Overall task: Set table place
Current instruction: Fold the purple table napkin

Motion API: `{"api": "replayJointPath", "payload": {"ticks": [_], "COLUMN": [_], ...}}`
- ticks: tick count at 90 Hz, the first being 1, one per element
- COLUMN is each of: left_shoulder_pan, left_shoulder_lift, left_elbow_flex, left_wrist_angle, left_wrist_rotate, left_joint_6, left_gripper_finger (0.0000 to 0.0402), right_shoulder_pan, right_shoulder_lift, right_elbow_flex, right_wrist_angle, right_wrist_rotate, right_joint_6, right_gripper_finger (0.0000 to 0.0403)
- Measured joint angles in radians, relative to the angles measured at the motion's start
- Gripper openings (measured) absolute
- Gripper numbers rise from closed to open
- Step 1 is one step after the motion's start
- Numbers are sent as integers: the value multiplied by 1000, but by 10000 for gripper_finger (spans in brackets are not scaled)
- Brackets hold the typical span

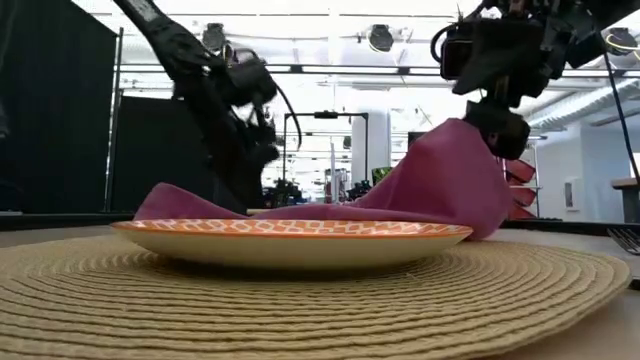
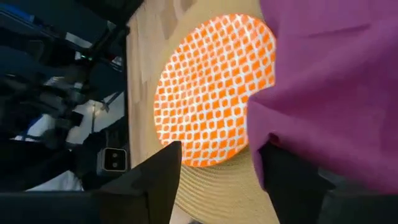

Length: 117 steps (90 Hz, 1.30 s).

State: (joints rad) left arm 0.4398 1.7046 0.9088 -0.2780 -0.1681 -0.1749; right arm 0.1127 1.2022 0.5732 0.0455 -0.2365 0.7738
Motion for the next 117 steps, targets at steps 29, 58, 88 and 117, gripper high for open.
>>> {"api": "replayJointPath", "payload": {"ticks": [29,58,88,117], "left_shoulder_pan": [10,-20,-65,-159], "left_shoulder_lift": [118,80,-80,-240], "left_elbow_flex": [17,13,7,8], "left_wrist_angle": [11,-47,-126,-185], "left_wrist_rotate": [34,14,-74,-102], "left_joint_6": [24,35,32,-4], "left_gripper_finger": [128,12,0,0], "right_shoulder_pan": [-1,-75,-138,-139], "right_shoulder_lift": [-1,-86,-114,-110], "right_elbow_flex": [0,98,177,177], "right_wrist_angle": [-4,-15,-429,-717], "right_wrist_rotate": [-6,9,-2,136], "right_joint_6": [-18,-150,-135,-72], "right_gripper_finger": [201,201,201,201]}}
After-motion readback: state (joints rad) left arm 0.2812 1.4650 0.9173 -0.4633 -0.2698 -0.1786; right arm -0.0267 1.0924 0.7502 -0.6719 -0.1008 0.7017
